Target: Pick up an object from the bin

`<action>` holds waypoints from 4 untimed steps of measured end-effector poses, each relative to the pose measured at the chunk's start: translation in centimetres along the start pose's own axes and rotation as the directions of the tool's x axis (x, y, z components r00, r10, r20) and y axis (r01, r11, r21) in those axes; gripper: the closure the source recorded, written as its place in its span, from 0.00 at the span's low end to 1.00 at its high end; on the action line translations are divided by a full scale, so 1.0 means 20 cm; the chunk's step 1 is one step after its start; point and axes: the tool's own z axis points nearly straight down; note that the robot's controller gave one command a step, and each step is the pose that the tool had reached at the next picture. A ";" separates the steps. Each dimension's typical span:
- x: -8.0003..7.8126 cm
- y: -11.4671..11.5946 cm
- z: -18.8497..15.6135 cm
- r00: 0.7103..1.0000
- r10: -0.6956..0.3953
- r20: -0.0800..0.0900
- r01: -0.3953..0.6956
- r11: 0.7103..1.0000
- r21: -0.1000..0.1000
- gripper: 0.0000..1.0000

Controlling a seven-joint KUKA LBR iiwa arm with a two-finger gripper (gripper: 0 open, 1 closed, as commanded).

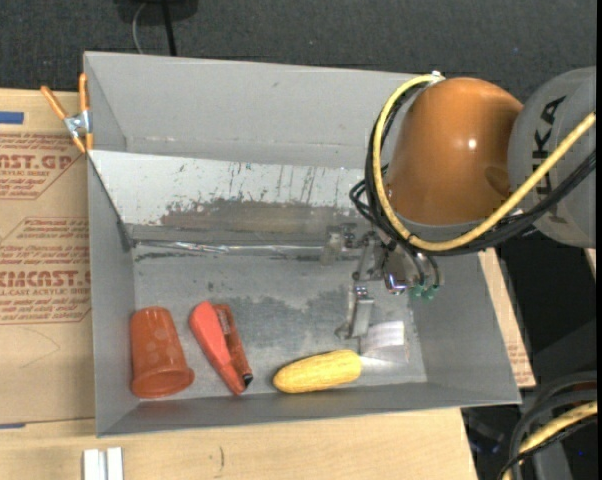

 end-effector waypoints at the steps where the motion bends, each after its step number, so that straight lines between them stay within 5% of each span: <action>1: 0.00 0.00 0.00 1.000 0.000 0.000 0.000 1.000 0.000 0.00; 3: 0.05 -0.11 0.50 0.983 -0.185 0.005 0.185 0.983 0.002 0.00; 4: 0.06 -0.14 0.69 0.917 -0.398 0.003 0.398 0.918 0.001 0.00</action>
Offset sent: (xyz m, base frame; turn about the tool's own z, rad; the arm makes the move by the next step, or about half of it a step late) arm -0.0105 -0.0601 -0.1030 -0.1886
